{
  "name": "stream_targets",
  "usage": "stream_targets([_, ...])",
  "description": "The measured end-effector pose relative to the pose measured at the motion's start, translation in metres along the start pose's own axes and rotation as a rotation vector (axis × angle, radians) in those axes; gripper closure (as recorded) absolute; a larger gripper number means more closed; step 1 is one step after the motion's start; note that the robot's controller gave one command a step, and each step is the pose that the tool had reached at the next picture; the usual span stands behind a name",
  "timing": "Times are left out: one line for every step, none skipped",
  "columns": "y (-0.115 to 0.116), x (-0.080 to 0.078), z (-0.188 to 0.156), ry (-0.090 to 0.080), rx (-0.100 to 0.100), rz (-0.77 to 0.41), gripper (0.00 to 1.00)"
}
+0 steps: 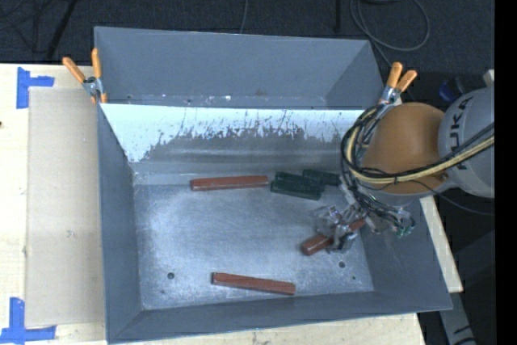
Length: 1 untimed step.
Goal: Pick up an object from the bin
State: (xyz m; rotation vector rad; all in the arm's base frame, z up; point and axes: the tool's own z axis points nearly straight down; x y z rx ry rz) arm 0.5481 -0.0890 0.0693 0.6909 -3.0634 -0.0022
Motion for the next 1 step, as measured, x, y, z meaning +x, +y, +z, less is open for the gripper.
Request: stream_targets([-0.002,-0.0082,-0.1627,-0.009,0.006,0.018,1.0])
